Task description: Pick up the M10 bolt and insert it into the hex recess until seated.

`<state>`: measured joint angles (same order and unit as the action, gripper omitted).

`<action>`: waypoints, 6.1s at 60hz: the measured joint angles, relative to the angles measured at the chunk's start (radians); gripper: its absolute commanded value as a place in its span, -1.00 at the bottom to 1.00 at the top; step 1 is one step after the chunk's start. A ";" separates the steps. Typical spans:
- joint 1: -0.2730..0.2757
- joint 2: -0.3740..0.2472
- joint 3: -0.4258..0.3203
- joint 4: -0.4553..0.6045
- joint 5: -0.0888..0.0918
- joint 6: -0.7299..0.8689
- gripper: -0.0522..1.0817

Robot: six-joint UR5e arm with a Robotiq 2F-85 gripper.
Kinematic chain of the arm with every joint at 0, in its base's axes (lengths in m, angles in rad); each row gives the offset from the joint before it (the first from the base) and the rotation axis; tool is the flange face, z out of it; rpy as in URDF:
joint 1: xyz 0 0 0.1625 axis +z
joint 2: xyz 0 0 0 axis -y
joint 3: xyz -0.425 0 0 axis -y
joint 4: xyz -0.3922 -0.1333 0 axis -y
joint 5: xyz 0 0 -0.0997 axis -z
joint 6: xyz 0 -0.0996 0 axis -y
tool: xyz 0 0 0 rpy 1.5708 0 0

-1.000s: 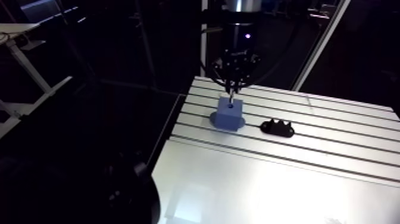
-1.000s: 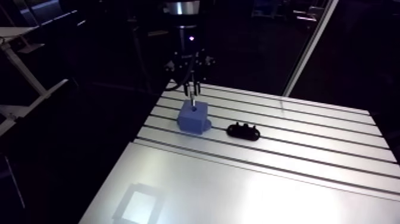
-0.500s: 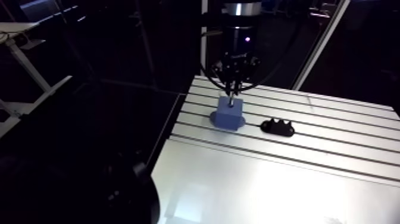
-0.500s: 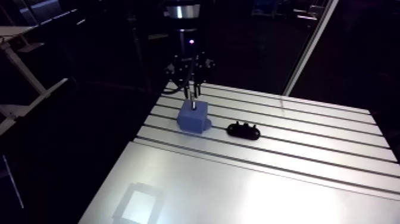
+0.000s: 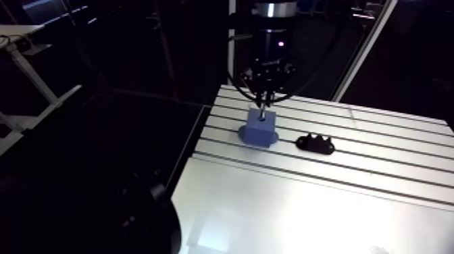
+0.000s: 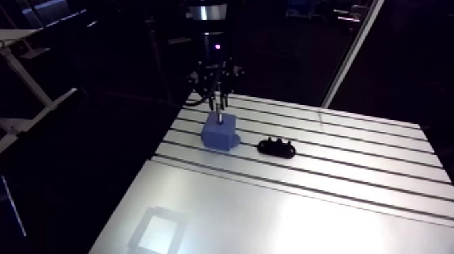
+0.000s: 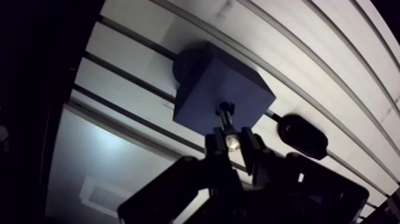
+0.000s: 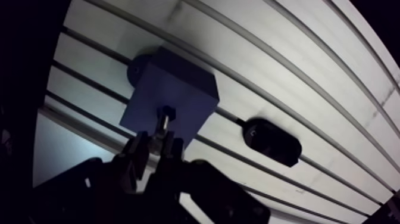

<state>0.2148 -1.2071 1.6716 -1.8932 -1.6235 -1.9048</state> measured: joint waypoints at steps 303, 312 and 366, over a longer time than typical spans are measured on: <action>-0.012 0.018 0.095 -0.193 0.010 0.313 -0.13; -0.012 0.018 0.096 -0.192 0.011 0.314 -0.12; -0.017 0.018 0.102 -0.191 0.034 0.315 -0.07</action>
<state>0.1980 -1.1895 1.7733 -2.0838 -1.5895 -1.5899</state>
